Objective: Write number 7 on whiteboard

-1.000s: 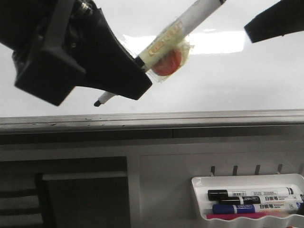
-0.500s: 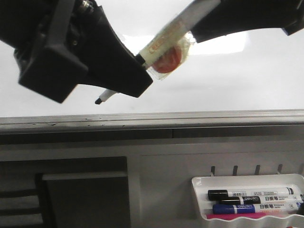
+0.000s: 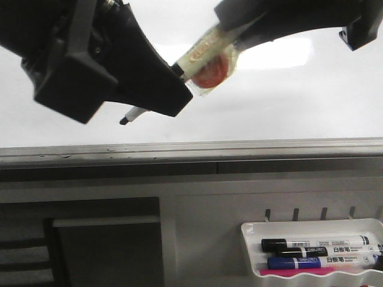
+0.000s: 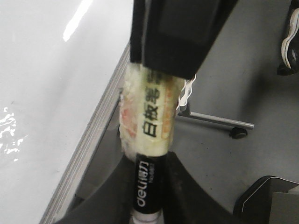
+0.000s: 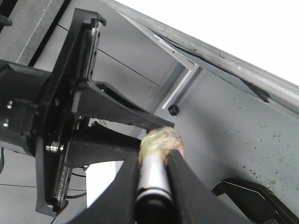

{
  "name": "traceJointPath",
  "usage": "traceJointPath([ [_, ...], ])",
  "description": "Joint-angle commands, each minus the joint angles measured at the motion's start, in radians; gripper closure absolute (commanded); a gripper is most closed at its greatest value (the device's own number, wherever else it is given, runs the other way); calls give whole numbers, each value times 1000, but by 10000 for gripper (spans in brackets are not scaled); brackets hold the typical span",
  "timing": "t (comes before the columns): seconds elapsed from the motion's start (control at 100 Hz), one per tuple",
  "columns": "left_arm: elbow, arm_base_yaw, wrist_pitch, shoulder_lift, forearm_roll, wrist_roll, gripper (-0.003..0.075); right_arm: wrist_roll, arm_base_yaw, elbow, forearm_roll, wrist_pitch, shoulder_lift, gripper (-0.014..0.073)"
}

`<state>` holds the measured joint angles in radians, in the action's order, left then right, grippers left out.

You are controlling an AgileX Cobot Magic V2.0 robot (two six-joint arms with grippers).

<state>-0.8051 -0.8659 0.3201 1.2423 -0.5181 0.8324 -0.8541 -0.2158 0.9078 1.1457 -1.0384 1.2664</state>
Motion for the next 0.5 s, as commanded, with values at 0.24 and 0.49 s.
traceJointPath([
  [0.24,-31,-2,-127,-63,-91,-2,213,-29,-2,31,68,-26,-20,664],
  [0.49,-28,79,-180,-190,-142,-9,227,-29,-2,-24,50,136,-113,654],
])
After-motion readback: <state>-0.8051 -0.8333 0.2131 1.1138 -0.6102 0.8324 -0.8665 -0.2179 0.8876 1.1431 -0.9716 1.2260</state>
